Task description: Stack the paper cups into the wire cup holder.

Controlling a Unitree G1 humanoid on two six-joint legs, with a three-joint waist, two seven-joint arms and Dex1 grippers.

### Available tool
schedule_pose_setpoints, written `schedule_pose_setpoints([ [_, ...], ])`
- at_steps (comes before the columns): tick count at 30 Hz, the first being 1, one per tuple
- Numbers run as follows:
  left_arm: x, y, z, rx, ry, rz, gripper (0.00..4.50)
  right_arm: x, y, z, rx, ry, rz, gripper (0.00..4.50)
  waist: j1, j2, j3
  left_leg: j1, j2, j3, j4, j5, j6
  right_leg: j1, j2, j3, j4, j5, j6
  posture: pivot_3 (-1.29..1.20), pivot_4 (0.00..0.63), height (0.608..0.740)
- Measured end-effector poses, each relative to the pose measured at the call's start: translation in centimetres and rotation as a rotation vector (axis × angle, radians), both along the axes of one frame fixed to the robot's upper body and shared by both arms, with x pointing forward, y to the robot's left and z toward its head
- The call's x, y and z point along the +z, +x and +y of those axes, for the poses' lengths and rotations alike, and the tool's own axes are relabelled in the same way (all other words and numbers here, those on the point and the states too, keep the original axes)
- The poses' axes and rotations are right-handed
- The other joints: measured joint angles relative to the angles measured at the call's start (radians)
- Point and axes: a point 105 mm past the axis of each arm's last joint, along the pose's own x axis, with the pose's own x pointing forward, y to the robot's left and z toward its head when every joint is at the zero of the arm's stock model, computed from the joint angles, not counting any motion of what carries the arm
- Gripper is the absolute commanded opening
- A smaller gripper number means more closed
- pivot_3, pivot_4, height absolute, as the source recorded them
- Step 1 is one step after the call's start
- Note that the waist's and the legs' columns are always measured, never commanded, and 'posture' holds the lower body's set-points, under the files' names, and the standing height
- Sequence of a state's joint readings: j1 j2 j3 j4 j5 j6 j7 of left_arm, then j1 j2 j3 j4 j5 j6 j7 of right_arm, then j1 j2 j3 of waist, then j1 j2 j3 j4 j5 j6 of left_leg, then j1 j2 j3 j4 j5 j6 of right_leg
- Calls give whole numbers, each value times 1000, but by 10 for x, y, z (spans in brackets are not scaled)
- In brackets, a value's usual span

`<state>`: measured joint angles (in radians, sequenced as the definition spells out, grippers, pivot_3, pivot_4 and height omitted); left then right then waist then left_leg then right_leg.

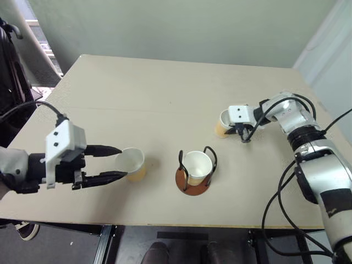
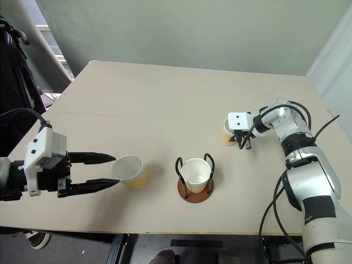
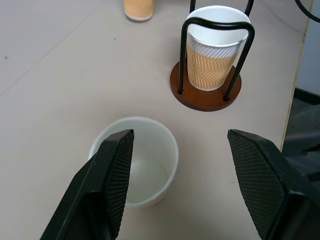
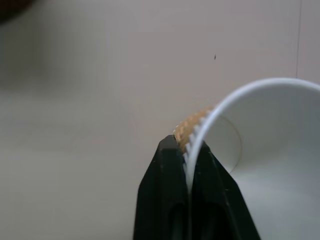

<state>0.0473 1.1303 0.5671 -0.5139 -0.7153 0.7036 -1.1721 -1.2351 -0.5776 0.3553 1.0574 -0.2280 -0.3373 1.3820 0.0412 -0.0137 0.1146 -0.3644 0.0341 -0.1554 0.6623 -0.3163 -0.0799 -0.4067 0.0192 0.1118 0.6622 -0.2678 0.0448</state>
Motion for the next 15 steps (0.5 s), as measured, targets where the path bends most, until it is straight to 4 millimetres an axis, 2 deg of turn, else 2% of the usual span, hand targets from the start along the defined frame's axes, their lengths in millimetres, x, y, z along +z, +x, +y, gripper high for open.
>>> schedule_pose_setpoints([
  [3,-7,-2,2,11,-15,25,3216,27,-11,1,65,53,-1,21,0,0,0,-1,-1,0,0,0,0,0,0,0,0,0,0,0,150,740],
  [5,-10,-2,3,21,-11,37,3216,57,-25,6,133,122,-21,21,1,0,0,-1,-2,0,0,1,-1,0,1,0,-1,0,0,0,150,740],
  [7,-14,-2,5,32,-3,49,3216,91,-49,15,221,209,-46,21,2,2,1,-1,-2,1,0,1,-2,1,2,0,-2,0,0,0,150,740],
  [9,-14,-1,6,37,2,45,3216,123,-85,28,355,288,-49,21,3,1,1,-1,0,0,0,2,-3,3,5,0,-4,-1,-1,0,150,740],
  [11,-13,0,5,33,1,40,3216,131,-116,41,480,314,-8,21,0,0,0,3,1,0,0,2,-3,7,10,1,-7,-1,-1,0,150,740],
  [12,-13,0,5,30,0,39,3216,127,-131,49,547,313,32,21,-2,0,0,5,1,0,0,2,-3,9,10,1,-10,-1,-2,0,150,740],
  [15,-8,3,1,11,-5,16,3216,96,-152,65,635,253,145,21,-12,-1,1,13,1,1,1,2,-3,15,10,2,-9,-1,-2,0,150,740],
])
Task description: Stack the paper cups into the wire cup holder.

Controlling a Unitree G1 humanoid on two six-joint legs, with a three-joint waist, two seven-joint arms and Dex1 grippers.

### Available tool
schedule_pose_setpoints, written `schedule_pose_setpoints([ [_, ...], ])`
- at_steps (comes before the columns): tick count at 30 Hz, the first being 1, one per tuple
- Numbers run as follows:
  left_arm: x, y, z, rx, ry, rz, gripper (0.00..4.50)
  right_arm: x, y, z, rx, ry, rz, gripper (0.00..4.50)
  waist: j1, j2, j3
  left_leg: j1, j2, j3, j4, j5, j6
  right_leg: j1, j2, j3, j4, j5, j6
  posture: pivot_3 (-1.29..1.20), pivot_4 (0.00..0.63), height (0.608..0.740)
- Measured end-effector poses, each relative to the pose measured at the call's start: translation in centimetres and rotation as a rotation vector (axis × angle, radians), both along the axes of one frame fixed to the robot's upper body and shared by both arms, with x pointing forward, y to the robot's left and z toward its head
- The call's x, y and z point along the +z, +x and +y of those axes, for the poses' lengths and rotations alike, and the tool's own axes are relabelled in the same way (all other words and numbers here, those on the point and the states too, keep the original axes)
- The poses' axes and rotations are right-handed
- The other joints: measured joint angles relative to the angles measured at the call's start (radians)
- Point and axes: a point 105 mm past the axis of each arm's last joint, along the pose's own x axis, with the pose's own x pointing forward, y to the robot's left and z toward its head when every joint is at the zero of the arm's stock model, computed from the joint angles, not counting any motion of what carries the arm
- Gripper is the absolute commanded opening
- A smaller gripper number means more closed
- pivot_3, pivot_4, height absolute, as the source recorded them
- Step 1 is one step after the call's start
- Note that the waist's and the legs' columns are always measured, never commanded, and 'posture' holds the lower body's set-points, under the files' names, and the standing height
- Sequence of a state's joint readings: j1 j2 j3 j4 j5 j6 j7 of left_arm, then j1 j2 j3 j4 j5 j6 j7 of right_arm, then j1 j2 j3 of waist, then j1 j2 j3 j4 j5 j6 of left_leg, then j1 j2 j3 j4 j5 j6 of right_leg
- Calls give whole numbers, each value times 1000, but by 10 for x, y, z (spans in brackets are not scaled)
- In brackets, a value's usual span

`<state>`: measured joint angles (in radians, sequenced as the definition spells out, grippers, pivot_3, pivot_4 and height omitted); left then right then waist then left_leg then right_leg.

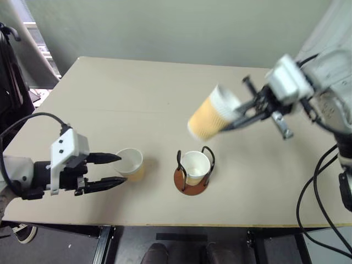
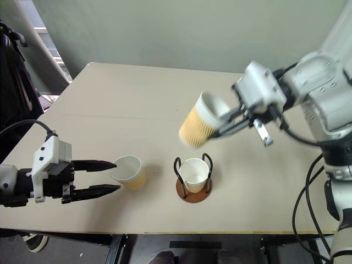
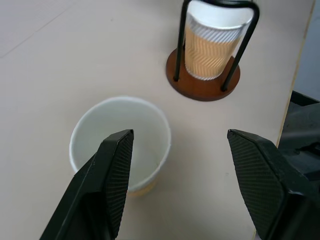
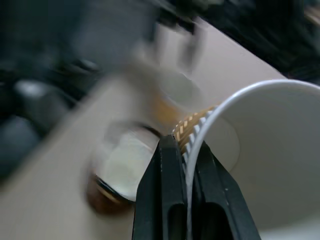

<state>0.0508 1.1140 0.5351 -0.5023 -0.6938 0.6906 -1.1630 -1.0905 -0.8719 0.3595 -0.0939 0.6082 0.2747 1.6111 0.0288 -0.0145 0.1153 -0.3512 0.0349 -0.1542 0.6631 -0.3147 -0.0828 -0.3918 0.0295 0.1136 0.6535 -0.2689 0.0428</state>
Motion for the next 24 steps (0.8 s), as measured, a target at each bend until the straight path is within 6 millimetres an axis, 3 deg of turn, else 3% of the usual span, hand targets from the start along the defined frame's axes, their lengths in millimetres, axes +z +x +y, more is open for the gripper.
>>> schedule_pose_setpoints([
  [4,12,-1,-3,-29,-24,-38,3216,-26,1,7,3,-78,16,21,-10,0,0,2,0,0,3,-1,2,-1,-2,1,8,-1,-1,0,150,740],
  [8,40,-12,6,-35,-16,-102,3216,-28,4,6,-8,-91,-12,21,-16,0,0,2,3,0,1,-1,2,-1,1,1,9,-1,-4,0,150,740],
  [15,69,-26,15,-23,6,-179,3216,-39,14,11,-16,-119,-31,21,-17,0,0,0,3,0,0,-2,2,-2,2,1,8,-2,-5,0,150,740],
  [24,70,-30,14,-21,8,-172,3216,-50,15,19,16,-149,-40,21,-16,0,0,0,3,0,0,-2,3,-2,2,1,7,-2,-5,0,150,740],
])
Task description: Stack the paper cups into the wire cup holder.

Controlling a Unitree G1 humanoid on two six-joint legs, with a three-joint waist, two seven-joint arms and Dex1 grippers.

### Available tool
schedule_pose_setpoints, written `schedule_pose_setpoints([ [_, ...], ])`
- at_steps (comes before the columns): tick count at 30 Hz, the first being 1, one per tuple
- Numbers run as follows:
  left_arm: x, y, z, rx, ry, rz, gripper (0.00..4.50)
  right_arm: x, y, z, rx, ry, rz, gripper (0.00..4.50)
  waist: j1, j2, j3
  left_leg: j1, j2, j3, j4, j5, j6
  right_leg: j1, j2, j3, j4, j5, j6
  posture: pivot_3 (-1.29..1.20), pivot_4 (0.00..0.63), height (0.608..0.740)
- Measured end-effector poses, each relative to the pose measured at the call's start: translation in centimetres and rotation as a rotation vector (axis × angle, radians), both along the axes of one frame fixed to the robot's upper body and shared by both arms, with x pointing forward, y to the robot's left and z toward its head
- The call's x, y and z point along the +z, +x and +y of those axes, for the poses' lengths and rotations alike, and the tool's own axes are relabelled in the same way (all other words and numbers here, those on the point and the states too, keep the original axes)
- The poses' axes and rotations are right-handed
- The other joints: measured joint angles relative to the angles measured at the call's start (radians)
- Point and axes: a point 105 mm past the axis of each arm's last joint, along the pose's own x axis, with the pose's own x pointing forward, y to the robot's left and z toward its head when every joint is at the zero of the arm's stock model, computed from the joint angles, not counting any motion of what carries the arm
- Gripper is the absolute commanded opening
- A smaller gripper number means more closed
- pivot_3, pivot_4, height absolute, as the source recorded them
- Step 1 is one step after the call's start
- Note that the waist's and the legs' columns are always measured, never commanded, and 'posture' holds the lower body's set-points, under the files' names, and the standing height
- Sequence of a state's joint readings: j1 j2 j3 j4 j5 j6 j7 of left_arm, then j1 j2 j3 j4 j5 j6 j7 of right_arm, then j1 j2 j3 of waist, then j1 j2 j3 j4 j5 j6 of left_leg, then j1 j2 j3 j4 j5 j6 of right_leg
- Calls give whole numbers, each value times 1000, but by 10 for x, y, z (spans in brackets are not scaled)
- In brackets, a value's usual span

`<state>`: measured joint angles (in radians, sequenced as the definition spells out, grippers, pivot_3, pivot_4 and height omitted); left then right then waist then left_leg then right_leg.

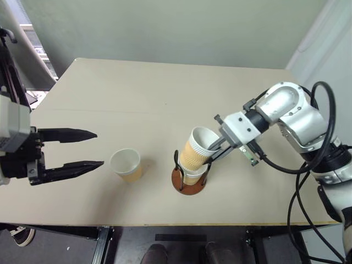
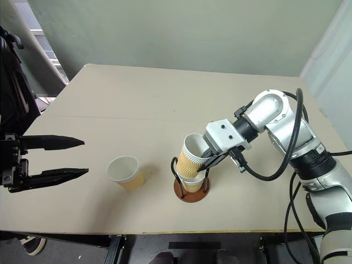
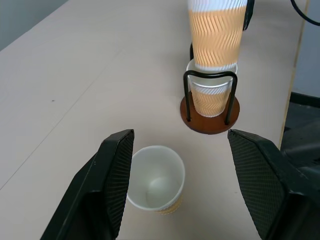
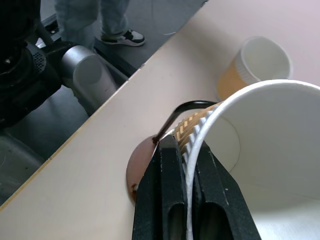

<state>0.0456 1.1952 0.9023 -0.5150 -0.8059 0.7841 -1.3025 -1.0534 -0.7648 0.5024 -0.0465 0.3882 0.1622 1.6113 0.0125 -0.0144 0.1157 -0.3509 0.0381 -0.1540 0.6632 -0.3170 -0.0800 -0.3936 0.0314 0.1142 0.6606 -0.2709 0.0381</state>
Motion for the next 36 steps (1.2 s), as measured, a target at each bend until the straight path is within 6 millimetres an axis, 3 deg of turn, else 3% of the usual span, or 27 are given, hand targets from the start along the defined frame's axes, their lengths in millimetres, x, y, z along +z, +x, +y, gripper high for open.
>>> schedule_pose_setpoints([
  [10,-3,3,1,15,-20,0,3216,-11,6,2,0,-43,-51,21,-1,0,0,0,1,0,0,0,0,0,0,0,0,0,0,0,150,740],
  [14,-4,3,1,13,-19,1,3216,-13,9,5,-8,-50,-58,903,-1,0,0,0,1,0,0,0,0,0,0,0,0,0,0,0,150,740],
  [24,-6,6,5,23,-9,0,3216,-11,12,2,-36,-40,-53,4419,0,0,0,0,1,0,0,0,0,0,0,0,0,0,0,0,150,740],
  [28,-20,12,11,54,45,45,3216,6,15,-6,-119,72,23,4469,1,0,0,0,0,-1,0,0,0,0,-1,0,-1,-1,-1,0,150,740],
  [30,-33,18,13,66,85,79,3216,32,17,-22,-203,234,162,4469,7,0,0,0,0,-1,0,0,-1,0,-1,0,-1,-1,-2,0,150,740],
  [32,-45,23,13,67,117,105,3216,52,17,-54,-291,367,236,4469,24,-2,-1,0,-1,-2,-2,1,-1,0,-1,0,-3,-2,-3,0,150,740],
  [34,-54,27,15,69,139,126,3216,50,14,-82,-373,419,291,4469,35,-4,-2,1,-1,-3,-2,0,-3,1,-1,0,-3,-3,-4,0,150,740],
  [36,-63,32,13,55,159,145,3216,33,10,-105,-463,449,385,4469,40,-4,-2,1,-1,-2,-1,-1,-4,1,-2,0,-2,-2,-4,0,150,740],
])
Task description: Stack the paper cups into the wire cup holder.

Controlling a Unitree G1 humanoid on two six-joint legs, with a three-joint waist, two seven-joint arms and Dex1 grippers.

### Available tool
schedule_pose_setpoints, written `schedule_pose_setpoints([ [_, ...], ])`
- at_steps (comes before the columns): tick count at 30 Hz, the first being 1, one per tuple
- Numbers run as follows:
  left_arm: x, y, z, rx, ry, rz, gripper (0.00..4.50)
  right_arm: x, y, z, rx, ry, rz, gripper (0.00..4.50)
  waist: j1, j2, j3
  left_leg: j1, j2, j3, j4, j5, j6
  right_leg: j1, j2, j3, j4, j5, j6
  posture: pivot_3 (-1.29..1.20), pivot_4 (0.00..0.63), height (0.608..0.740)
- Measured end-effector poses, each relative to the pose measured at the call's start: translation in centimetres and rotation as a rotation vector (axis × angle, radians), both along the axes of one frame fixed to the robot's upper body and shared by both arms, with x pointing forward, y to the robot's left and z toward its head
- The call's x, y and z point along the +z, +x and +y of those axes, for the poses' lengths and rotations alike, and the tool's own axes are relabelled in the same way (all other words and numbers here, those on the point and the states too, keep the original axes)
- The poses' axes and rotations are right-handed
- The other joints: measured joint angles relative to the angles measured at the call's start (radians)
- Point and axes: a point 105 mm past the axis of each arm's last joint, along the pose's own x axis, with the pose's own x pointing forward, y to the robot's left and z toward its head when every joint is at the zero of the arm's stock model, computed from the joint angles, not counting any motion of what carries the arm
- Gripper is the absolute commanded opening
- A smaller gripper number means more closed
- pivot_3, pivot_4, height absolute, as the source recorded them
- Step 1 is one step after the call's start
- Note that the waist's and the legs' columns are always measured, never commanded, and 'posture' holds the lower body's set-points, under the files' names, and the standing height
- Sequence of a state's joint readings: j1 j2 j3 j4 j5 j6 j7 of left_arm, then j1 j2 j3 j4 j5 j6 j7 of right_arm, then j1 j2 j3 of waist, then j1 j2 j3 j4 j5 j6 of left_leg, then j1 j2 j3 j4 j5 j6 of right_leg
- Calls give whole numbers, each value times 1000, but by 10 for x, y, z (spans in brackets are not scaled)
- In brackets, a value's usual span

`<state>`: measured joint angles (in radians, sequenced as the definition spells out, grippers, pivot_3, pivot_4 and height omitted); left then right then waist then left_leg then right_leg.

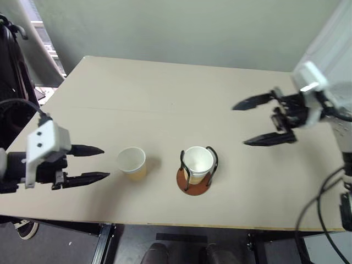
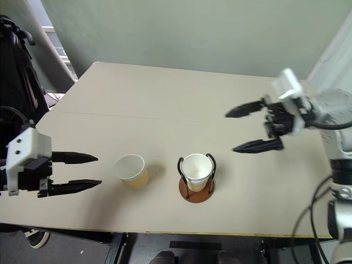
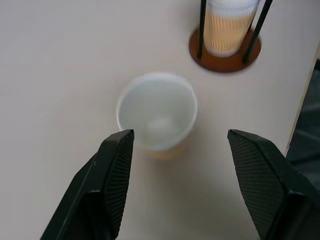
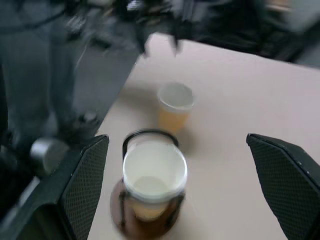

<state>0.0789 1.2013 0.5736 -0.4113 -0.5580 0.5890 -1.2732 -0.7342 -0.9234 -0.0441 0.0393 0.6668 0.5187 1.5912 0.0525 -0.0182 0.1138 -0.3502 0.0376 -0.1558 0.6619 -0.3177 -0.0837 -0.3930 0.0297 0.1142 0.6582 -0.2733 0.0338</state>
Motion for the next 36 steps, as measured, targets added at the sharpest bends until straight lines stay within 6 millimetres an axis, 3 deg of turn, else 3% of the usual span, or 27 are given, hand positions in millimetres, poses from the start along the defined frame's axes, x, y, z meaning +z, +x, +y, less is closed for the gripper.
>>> schedule_pose_setpoints([
  [3,-11,5,-7,-35,29,18,3216,-13,-9,-11,-46,39,69,4469,-3,3,2,0,0,2,0,0,-1,-2,0,0,4,0,0,0,150,740],
  [6,-16,13,-16,-80,43,14,3216,3,-23,-18,-99,101,27,4469,-8,4,3,1,0,3,0,1,-1,-2,2,0,4,0,1,0,150,740],
  [12,-24,26,-25,-122,87,17,3216,40,-52,-9,-80,208,-69,4469,-21,4,2,1,-1,4,1,0,0,-1,3,0,4,0,1,0,150,740],
  [23,-51,38,-37,-171,160,50,3216,28,-56,-4,-111,153,-34,4469,-23,4,2,0,-1,2,0,-1,2,-2,1,0,3,0,2,0,150,740],
  [26,-53,40,-36,-167,174,52,2582,27,-57,-4,-109,150,-30,4500,-25,4,2,0,-1,2,0,-1,2,-2,1,0,3,0,3,0,150,740],
  [33,-57,41,-40,-176,168,61,129,31,-61,-4,-87,173,-28,4500,-24,4,2,0,-1,2,0,-1,2,-2,2,0,3,0,4,0,150,740],
  [36,-55,43,-39,-173,169,56,55,31,-62,-5,-91,166,-26,4500,-24,4,2,0,-1,2,0,-1,2,-2,2,0,3,0,4,0,150,740],
])
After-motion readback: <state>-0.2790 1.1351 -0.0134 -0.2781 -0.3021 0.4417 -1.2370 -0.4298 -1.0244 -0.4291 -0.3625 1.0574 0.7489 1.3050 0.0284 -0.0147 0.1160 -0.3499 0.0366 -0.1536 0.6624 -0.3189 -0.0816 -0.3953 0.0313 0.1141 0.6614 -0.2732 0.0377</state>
